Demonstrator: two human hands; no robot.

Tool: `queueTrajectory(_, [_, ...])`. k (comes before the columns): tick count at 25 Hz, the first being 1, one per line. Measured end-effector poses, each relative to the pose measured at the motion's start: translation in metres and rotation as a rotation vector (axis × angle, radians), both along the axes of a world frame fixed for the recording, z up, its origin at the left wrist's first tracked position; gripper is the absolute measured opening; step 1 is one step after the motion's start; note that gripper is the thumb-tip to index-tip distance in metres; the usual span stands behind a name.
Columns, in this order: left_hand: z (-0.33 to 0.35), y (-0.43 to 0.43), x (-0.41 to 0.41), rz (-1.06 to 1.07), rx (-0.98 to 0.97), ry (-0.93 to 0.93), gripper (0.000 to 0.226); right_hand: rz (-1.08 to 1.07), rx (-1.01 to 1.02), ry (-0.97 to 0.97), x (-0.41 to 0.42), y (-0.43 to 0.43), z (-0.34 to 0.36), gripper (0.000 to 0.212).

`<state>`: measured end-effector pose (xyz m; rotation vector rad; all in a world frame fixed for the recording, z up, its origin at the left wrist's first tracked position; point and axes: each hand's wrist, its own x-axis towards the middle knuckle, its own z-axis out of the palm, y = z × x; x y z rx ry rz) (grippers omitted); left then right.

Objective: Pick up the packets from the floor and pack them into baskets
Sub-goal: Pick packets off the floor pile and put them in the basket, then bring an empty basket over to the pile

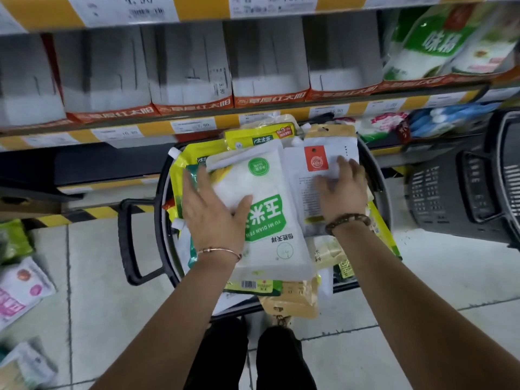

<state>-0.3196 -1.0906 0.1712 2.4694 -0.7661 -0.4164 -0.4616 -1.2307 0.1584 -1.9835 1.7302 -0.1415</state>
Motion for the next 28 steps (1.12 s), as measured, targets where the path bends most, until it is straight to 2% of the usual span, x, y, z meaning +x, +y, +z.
queueTrajectory(1, [0.000,-0.001,-0.004,-0.163,0.118,-0.126,0.074,0.078,0.009,0.026,0.002,0.002,-0.001,0.060])
queueTrajectory(2, [0.000,-0.002,-0.009,-0.284,0.234,-0.157,0.071,0.145,0.038,0.059,0.003,0.005,-0.003,0.062])
queueTrajectory(4, [-0.001,-0.006,-0.018,-0.341,0.345,-0.155,0.069,0.220,0.075,0.106,0.000,0.012,-0.008,0.066])
queueTrajectory(8, [-0.012,-0.004,-0.045,-0.394,0.343,-0.286,0.071,0.267,0.026,0.106,-0.020,0.037,-0.018,0.081])
queueTrajectory(12, [-0.027,0.003,-0.073,-0.429,0.317,-0.322,0.076,0.245,-0.061,0.099,-0.033,0.054,-0.034,0.076])
queueTrajectory(19, [-0.039,-0.008,-0.075,-0.442,0.303,-0.404,0.077,0.231,-0.116,0.117,-0.034,0.048,-0.051,0.070])
queueTrajectory(24, [-0.034,-0.014,-0.073,-0.464,0.356,-0.334,0.075,0.260,-0.027,0.121,-0.035,0.039,-0.042,0.076])
queueTrajectory(28, [-0.001,-0.019,-0.064,-0.507,0.504,-0.233,0.072,0.311,0.117,0.153,-0.039,0.027,-0.017,0.069])
